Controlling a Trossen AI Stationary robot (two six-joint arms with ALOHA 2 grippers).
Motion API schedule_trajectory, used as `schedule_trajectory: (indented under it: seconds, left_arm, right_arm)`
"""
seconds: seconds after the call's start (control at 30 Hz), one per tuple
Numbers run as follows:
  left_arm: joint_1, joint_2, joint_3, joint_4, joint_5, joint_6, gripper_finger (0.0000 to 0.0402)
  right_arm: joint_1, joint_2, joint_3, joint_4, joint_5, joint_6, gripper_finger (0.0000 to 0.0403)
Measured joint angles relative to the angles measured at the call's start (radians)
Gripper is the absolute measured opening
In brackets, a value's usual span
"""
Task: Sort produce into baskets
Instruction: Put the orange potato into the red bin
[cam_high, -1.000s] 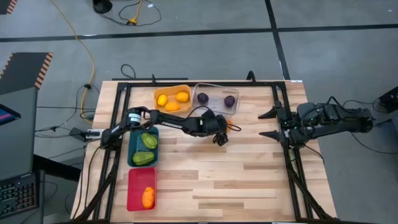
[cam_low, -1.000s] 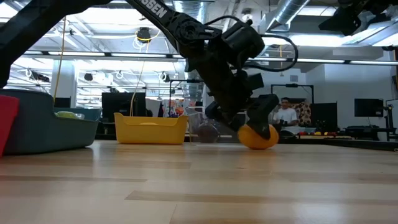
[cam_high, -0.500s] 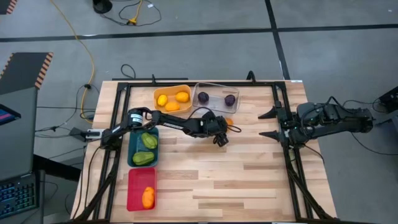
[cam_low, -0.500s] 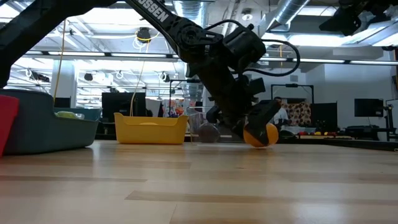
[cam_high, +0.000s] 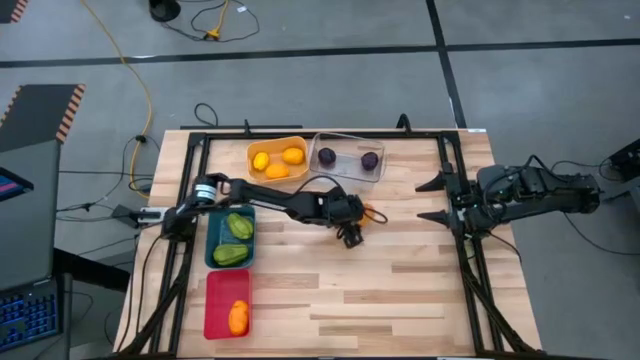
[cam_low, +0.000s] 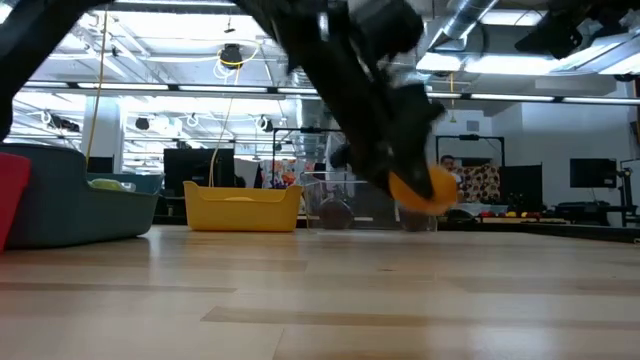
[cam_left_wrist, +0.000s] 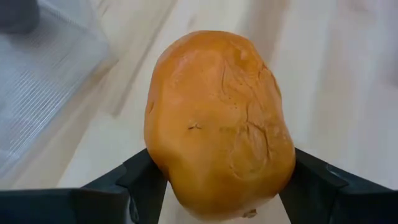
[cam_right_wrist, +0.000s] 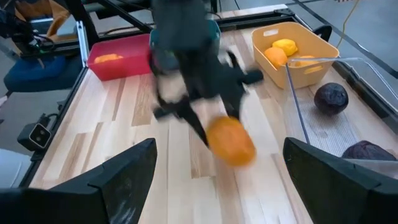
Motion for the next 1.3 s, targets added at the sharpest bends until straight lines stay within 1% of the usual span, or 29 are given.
schedule_trajectory:
  seconds: [0.13,0.23,0.4,0.53,0.6,0.7,0.83,1.03,1.17,1.3]
  left_arm:
    - [-0.051,-0.125,0.0,-0.181,0.0,0.014,0.0242]
    - [-0.1,-0.227,0.001,-0.332,0.026,-0.022,0.0242]
    - [-0.214,-0.377,0.001,-0.589,0.053,-0.205,0.0242]
    - [-0.337,-0.444,0.001,-0.77,0.079,-0.405,0.0242]
    - [-0.4,-0.461,0.001,-0.852,0.105,-0.518,0.0242]
    - [-0.492,-0.468,0.001,-0.952,0.151,-0.669,0.0242]
    - [-0.603,-0.464,0.001,-1.06,0.237,-0.836,0.0242]
    - [-0.741,-0.463,0.001,-1.164,0.253,-1.093,0.0242]
    - [-0.816,-0.463,0.001,-1.178,0.273,-1.199,0.0242]
    - [-0.872,-0.463,0.0,-1.18,0.279,-1.224,0.0242]
  right_arm:
    - [0.0,-0.017,-0.028,0.026,0.0,0.0,0.0375]
    - [0.0,-0.055,-0.103,0.098,-0.004,0.001,0.0375]
    - [0.0,-0.118,-0.248,0.251,-0.006,0.011,0.0375]
    - [0.001,-0.169,-0.339,0.391,-0.01,0.01,0.0375]
    - [0.0,-0.199,-0.378,0.448,-0.01,0.01,0.0375]
    - [0.0,-0.245,-0.427,0.481,-0.01,0.01,0.0375]
    - [0.0,-0.312,-0.497,0.522,-0.01,0.013,0.0375]
    - [0.0,-0.413,-0.59,0.581,-0.01,0.034,0.0375]
    - [0.0,-0.458,-0.617,0.576,-0.01,0.057,0.0375]
    - [0.0,-0.458,-0.634,0.577,-0.016,0.06,0.0375]
